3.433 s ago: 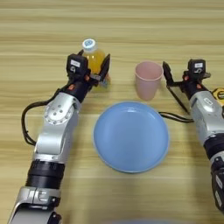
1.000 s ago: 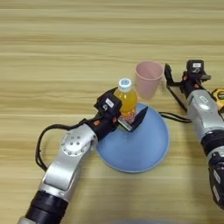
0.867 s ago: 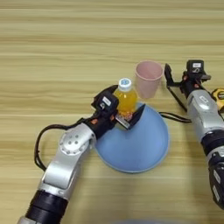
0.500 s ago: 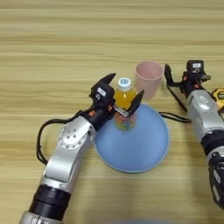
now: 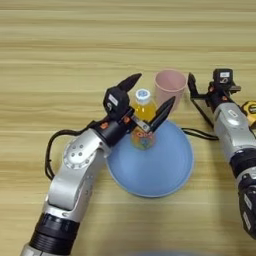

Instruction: Move the objects on the table

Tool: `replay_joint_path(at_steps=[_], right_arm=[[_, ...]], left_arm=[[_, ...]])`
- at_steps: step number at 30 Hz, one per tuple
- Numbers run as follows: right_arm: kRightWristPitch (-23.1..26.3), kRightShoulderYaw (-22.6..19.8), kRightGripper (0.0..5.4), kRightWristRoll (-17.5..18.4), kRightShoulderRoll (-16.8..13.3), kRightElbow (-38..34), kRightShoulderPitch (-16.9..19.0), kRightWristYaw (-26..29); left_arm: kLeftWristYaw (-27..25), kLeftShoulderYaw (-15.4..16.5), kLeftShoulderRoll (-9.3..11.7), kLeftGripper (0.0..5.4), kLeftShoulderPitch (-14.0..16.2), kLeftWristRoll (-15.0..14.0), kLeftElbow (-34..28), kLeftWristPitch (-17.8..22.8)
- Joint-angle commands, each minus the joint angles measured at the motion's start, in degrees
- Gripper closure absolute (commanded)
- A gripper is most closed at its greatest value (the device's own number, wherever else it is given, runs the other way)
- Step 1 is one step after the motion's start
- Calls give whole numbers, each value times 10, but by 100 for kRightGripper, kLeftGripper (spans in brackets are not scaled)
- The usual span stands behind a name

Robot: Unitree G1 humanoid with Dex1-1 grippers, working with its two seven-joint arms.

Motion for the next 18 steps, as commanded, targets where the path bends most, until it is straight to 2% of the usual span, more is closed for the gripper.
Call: replay_joint_path(at_steps=[1, 5, 8, 12, 14, 15, 16, 18], right_arm=[[12, -2, 0, 1, 1, 3, -13, -2], [12, -1, 0, 1, 1, 3, -13, -2], [12, -1, 0, 1, 1, 3, -13, -2], [12, -1, 0, 0, 1, 5, -14, -2], [12, -1, 0, 0, 1, 6, -15, -2], [12, -1, 0, 0, 1, 6, -15, -2], [12, -1, 0, 0, 2, 6, -15, -2], [12, -2, 0, 1, 1, 6, -15, -2]], left_arm=[[16, 36, -3, 3, -21, -18, -7, -5], [37, 83, -10, 3, -49, -38, 6, -17], [40, 107, -11, 3, -62, -66, -3, -13], [41, 134, -6, 3, -80, -97, -7, -8], [47, 148, -2, 3, -91, -99, 4, -10], [50, 155, 2, 3, -97, -95, 14, -14], [60, 160, 8, 3, -103, -75, 34, -21], [96, 165, 22, 3, -118, -12, 91, -39]])
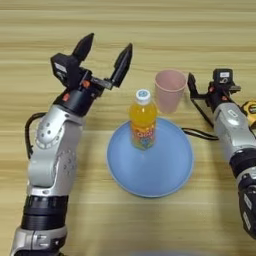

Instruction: Move the objects on the table

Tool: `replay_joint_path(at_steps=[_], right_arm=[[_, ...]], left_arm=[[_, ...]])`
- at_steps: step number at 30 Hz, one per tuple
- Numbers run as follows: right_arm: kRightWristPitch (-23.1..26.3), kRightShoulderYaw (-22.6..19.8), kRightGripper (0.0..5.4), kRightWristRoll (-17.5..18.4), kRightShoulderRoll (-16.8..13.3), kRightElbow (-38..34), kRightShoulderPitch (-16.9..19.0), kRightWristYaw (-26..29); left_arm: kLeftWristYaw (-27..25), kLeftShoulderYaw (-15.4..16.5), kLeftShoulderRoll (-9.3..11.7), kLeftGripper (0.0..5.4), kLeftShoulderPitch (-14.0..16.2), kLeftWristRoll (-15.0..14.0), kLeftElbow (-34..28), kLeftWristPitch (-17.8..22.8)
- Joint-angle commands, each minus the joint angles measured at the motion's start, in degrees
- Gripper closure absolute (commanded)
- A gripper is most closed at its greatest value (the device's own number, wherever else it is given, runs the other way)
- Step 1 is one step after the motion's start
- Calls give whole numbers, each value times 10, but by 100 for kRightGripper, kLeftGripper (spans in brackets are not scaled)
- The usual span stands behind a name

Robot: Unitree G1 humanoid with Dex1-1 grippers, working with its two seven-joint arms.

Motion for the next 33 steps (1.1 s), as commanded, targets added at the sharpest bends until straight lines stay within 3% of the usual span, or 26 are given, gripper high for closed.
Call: replay_joint_path(at_steps=[1, 5, 15, 22, 28, 33], right_arm=[[11, -2, 0, 1, 1, 4, -14, -2], [9, -6, 0, 3, -5, -14, -3, -4], [9, 0, 0, -10, -11, -66, 28, -11], [24, 2, 0, -15, -19, -139, 83, -7], [68, -2, 0, 4, -31, -261, 157, 17], [111, 2, 0, 18, -55, -363, 190, 52]], left_arm=[[67, 15, 28, 3, -35, 106, 115, -35], [145, 38, 28, 3, -56, 154, 269, -39], [201, 58, 36, 3, -93, 188, 403, -92], [231, 55, 27, 3, -106, 204, 449, -116], [247, 48, 14, 3, -105, 213, 448, -121], [261, 46, 10, 3, -105, 217, 446, -124]])
